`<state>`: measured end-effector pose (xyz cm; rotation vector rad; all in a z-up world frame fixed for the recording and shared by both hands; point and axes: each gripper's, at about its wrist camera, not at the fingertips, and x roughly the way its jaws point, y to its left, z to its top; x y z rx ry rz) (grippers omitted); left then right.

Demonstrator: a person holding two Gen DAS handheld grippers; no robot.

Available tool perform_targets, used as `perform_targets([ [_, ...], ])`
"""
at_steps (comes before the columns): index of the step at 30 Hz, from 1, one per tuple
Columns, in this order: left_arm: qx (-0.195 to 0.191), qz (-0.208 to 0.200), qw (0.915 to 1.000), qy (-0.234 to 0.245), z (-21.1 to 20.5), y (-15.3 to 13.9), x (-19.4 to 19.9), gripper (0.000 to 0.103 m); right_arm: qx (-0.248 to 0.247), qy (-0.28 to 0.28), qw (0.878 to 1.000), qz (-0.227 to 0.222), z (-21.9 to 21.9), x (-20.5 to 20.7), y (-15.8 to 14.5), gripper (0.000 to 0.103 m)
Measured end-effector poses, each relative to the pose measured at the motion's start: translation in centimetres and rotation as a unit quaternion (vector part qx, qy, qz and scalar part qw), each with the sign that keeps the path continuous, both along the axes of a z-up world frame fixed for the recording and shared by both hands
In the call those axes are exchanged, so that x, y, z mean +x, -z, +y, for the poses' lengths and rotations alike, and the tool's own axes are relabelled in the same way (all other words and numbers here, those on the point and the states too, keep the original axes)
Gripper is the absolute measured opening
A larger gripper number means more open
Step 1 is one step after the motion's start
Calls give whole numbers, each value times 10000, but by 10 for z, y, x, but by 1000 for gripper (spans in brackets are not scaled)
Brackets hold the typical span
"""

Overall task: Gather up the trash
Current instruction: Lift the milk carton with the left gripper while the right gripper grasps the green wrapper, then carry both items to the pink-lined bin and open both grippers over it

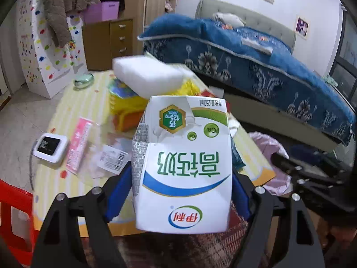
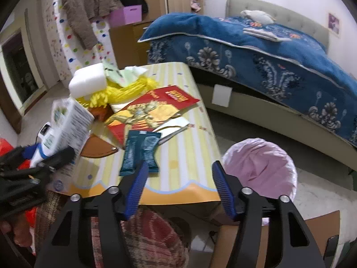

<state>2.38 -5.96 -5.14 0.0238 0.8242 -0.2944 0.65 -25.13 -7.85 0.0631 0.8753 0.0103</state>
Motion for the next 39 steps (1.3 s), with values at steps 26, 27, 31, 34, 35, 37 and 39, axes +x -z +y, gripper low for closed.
perform_targets([
  [26,18,138,9974,-709,60,8,14,77,81,-475,9969,628,48,58,42,37],
  [27,29,129,9975,-695,59,7,13,77,111,-486,9973,547,47,55,37,37],
  [31,34,122,9985,-530,50,8,10,77,134,-540,9981,275,39,37,16,37],
  [34,63,102,9996,-239,29,8,8,77,98,-470,9987,147,29,22,6,37],
  [35,79,80,9998,-151,22,9,8,77,68,-433,9990,125,25,18,3,37],
  [37,119,17,9999,44,5,9,8,77,-29,-323,9994,79,16,10,0,37],
  [39,128,-23,9995,276,-16,9,9,77,-83,-153,9998,64,3,3,-2,38],
])
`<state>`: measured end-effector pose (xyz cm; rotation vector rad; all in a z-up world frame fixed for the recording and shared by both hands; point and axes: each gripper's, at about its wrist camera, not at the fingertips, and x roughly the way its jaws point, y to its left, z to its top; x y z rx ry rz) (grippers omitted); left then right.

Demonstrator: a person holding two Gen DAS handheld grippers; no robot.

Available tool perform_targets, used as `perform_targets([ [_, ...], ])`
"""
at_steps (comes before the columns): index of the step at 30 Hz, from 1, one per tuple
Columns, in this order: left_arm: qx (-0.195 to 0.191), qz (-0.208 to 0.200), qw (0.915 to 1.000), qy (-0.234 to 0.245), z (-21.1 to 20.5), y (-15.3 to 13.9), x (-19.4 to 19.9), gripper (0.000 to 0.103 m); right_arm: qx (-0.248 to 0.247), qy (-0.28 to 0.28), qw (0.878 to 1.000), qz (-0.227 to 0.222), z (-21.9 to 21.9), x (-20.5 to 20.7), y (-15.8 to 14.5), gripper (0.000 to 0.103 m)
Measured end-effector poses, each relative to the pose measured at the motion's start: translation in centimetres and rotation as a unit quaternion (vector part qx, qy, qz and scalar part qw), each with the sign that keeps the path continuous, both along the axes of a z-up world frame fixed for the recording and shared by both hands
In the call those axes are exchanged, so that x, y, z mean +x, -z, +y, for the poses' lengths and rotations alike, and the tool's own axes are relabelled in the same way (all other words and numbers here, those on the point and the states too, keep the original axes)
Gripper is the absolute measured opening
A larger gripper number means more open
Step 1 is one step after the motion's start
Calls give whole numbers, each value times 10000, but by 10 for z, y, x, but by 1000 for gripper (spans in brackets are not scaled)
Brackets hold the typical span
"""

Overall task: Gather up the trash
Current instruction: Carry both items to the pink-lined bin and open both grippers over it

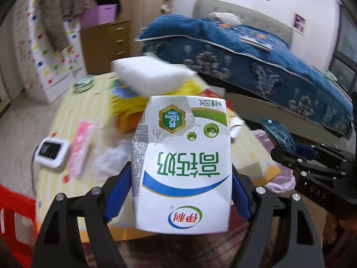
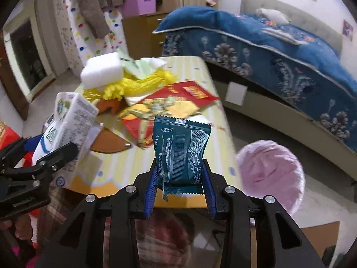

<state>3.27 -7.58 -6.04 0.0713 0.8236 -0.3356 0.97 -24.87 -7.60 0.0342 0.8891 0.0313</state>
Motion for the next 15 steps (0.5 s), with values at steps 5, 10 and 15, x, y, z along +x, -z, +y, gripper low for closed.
perform_targets([
  [5,-26,-39,9988,490,-51,3,5,77,-60,532,9986,-9,-44,-17,0,39],
  [10,13,-36,9951,993,-103,10,9,77,-172,1105,9937,65,-92,-34,8,39],
  [15,-45,101,9896,1436,-154,19,16,77,-206,1578,9871,162,-134,-41,22,39],
])
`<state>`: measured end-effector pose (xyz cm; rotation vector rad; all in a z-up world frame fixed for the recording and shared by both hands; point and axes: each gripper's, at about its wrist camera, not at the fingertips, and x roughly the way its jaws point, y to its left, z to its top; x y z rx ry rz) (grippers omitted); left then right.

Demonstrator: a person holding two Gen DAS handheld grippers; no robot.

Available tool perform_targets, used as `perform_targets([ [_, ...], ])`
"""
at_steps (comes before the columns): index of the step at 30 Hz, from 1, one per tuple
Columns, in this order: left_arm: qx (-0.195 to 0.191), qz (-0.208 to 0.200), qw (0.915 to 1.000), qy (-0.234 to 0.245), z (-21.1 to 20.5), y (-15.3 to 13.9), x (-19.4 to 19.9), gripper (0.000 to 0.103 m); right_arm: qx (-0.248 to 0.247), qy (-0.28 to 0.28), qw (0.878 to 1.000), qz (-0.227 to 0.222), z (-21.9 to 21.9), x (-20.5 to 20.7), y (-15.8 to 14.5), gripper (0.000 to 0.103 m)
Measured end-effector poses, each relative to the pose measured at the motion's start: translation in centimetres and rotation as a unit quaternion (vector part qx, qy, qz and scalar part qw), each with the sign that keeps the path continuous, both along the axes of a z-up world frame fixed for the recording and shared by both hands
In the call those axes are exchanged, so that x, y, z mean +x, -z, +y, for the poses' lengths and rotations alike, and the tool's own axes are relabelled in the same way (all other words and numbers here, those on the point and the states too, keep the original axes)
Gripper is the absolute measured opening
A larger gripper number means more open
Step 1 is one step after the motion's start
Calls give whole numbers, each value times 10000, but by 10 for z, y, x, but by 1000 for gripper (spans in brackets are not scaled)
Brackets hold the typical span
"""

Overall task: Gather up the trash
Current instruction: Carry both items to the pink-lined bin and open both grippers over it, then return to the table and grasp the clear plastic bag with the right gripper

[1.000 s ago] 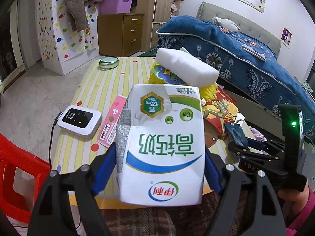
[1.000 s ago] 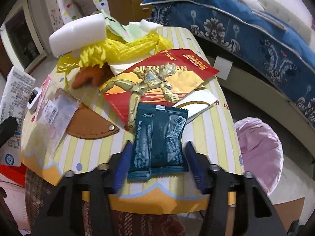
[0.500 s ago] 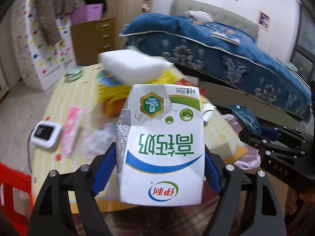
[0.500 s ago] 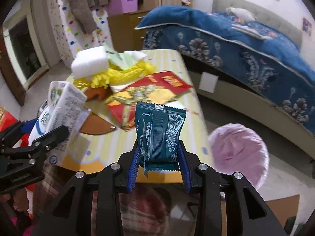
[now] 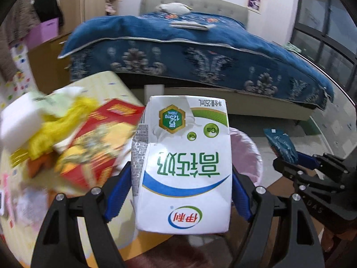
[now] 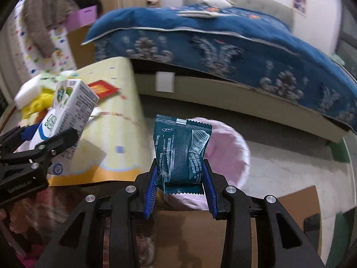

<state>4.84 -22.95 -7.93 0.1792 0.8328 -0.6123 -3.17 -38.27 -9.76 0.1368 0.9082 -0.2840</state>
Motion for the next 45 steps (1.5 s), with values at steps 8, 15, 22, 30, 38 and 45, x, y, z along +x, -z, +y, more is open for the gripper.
perform_targets([
  [8,-7,39,9987,508,-68,5,15,77,85,289,9995,50,-45,12,17,40],
  [15,166,47,9974,696,-107,10,32,87,231,381,9990,63,-69,28,38,56],
  [22,111,-68,9991,397,-89,3,44,89,304,560,9978,183,-75,20,46,64],
  [30,52,-103,9999,-119,-32,-6,40,89,252,642,9975,-181,-57,-2,5,64],
  [38,100,-314,9984,-457,26,-29,16,89,231,226,9985,-448,-14,-1,-32,64],
  [45,278,-444,9937,-989,93,-37,-5,89,172,-792,9956,-477,58,18,-47,63],
])
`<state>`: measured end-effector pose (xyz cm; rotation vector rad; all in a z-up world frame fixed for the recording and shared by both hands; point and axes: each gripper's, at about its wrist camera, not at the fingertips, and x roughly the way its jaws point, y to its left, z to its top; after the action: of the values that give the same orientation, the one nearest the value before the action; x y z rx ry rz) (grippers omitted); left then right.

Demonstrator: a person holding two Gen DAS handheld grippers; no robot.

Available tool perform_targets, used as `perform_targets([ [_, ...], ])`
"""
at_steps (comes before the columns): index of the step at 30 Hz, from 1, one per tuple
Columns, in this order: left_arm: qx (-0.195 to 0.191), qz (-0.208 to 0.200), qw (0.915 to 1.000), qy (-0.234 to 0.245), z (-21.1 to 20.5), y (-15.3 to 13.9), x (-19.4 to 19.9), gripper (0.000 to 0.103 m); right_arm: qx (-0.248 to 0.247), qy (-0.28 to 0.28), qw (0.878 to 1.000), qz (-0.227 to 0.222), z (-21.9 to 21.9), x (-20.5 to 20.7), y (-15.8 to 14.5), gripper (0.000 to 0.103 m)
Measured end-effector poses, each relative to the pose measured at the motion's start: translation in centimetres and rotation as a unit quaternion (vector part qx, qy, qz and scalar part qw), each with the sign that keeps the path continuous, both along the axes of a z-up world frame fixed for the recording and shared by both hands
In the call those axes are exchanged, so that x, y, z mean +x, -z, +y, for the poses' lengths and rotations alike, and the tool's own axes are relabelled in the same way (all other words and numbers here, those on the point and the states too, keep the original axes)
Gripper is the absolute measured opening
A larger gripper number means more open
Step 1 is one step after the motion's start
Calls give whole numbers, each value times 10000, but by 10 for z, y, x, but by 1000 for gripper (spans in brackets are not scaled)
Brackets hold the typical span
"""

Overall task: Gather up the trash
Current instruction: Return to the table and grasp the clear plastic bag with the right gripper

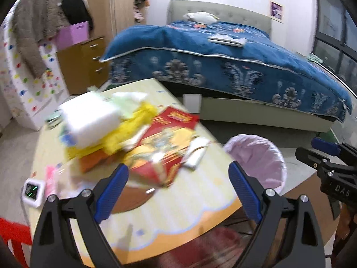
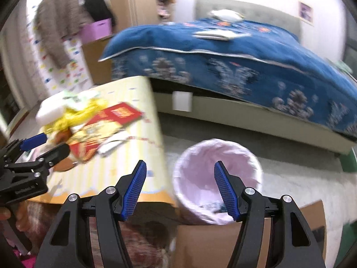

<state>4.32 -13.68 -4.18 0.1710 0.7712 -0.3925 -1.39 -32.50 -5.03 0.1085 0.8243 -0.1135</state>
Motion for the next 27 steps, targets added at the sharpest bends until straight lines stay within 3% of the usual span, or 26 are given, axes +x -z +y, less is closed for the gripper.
perform_targets([
  [10,60,33,9943,-1068,101,6,-8,89,-6,-1285,9916,128,98,32,9,63],
  [16,123,207,9864,-1624,158,27,-11,89,49,-2018,9791,253,149,47,22,63],
  [21,225,324,9793,-1985,194,43,-12,83,-55,-2454,9687,364,182,65,34,63],
  [27,160,314,9723,-2310,224,44,-11,83,-63,-2911,9558,422,215,83,45,66],
])
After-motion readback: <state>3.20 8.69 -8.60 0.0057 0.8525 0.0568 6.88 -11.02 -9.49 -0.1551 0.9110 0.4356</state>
